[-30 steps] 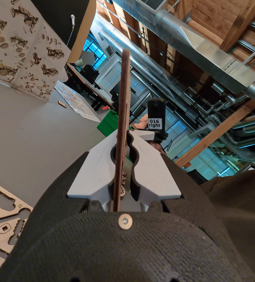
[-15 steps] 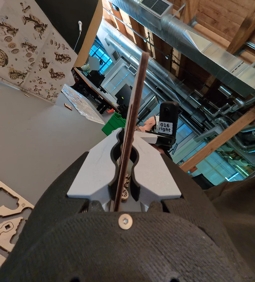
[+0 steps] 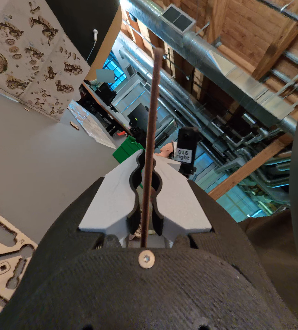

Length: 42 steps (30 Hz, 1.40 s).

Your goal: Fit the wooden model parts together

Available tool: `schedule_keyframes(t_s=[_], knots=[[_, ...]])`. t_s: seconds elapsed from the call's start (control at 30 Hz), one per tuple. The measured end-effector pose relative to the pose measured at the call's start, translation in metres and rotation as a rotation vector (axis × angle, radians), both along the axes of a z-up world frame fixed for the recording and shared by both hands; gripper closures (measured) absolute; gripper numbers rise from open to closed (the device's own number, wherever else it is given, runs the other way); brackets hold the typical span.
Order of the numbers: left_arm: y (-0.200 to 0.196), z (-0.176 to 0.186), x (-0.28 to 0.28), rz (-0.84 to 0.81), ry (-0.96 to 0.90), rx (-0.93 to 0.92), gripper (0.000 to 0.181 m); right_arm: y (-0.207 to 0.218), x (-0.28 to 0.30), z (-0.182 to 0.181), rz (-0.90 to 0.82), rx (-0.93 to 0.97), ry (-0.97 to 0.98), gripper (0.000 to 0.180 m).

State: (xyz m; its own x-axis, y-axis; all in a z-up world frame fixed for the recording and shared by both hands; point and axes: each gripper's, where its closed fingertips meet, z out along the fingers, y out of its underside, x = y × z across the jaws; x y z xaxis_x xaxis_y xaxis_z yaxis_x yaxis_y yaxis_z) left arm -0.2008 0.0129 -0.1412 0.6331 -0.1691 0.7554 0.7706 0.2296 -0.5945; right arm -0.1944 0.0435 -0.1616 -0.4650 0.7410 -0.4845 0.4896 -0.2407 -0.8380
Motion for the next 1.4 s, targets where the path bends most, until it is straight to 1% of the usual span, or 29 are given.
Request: schedule_keyframes(t_s=[0.07, 0.13, 0.2, 0.3, 0.33, 0.43, 0.47, 0.53, 0.57, 0.6, 0.63, 0.67, 0.73, 0.8, 0.9, 1.03, 1.1, 1.2, 1.27, 1.3, 1.33, 1.4], knots=[[0.001, -0.001, 0.002, -0.04, -0.035, 0.017, 0.179, -0.001, 0.005, 0.006, 0.062, -0.106, 0.0, 0.166], [0.003, -0.003, 0.0, -0.095, -0.104, 0.03, 0.156, 0.0, 0.012, 0.014, 0.137, -0.257, -0.034, 0.177], [0.008, -0.002, 0.005, -0.19, -0.132, 0.029, 0.132, 0.003, 0.016, 0.017, 0.185, -0.37, -0.08, 0.18], [0.013, -0.002, 0.008, -0.273, -0.059, -0.047, 0.083, 0.008, 0.018, 0.01, 0.215, -0.329, -0.09, 0.179], [0.014, -0.003, 0.009, -0.3, -0.027, -0.079, 0.078, 0.008, 0.019, 0.011, 0.227, -0.313, -0.089, 0.18], [0.016, -0.017, 0.026, -0.435, 0.033, -0.203, 0.085, 0.012, 0.019, 0.019, 0.236, -0.274, -0.049, 0.179], [0.016, -0.021, 0.032, -0.474, 0.041, -0.22, 0.087, 0.014, 0.02, 0.022, 0.246, -0.274, -0.034, 0.178], [0.016, -0.025, 0.04, -0.517, 0.035, -0.233, 0.084, 0.015, 0.024, 0.026, 0.272, -0.279, -0.021, 0.177], [0.016, -0.026, 0.045, -0.547, 0.029, -0.232, 0.088, 0.015, 0.025, 0.028, 0.282, -0.294, -0.012, 0.177], [0.016, -0.027, 0.049, -0.574, 0.024, -0.239, 0.085, 0.016, 0.027, 0.03, 0.288, -0.312, -0.009, 0.176], [0.016, -0.03, 0.053, -0.592, 0.033, -0.248, 0.088, 0.017, 0.028, 0.032, 0.294, -0.331, -0.01, 0.176], [0.016, -0.033, 0.055, -0.595, 0.05, -0.265, 0.086, 0.018, 0.028, 0.035, 0.298, -0.358, -0.006, 0.179], [0.014, -0.036, 0.061, -0.619, 0.073, -0.284, 0.081, 0.021, 0.03, 0.047, 0.313, -0.452, 0.01, 0.178], [0.01, -0.032, 0.066, -0.647, 0.099, -0.272, 0.081, 0.025, 0.029, 0.047, 0.3, -0.467, 0.003, 0.18], [0.003, -0.03, 0.064, -0.642, 0.13, -0.287, 0.078, 0.029, 0.03, 0.054, 0.293, -0.487, 0.025, 0.18], [-0.016, -0.024, 0.041, -0.582, 0.126, -0.278, 0.078, 0.047, 0.03, 0.07, 0.241, -0.505, 0.084, 0.18], [-0.029, -0.015, 0.012, -0.47, 0.155, -0.282, 0.079, 0.058, 0.028, 0.07, 0.193, -0.459, 0.099, 0.18], [-0.053, 0.018, -0.038, -0.241, 0.224, -0.25, 0.088, 0.07, 0.025, 0.062, 0.132, -0.337, 0.095, 0.179], [-0.057, 0.041, -0.048, -0.15, 0.337, -0.254, 0.093, 0.068, 0.025, 0.056, 0.141, -0.269, 0.072, 0.18], [-0.051, 0.045, -0.046, -0.129, 0.411, -0.293, 0.09, 0.064, 0.026, 0.051, 0.161, -0.238, 0.049, 0.18], [-0.043, 0.046, -0.043, -0.121, 0.498, -0.35, 0.088, 0.059, 0.026, 0.045, 0.19, -0.205, 0.025, 0.18], [-0.019, 0.039, -0.029, -0.139, 0.673, -0.456, 0.092, 0.047, 0.028, 0.032, 0.264, -0.133, -0.03, 0.18]])
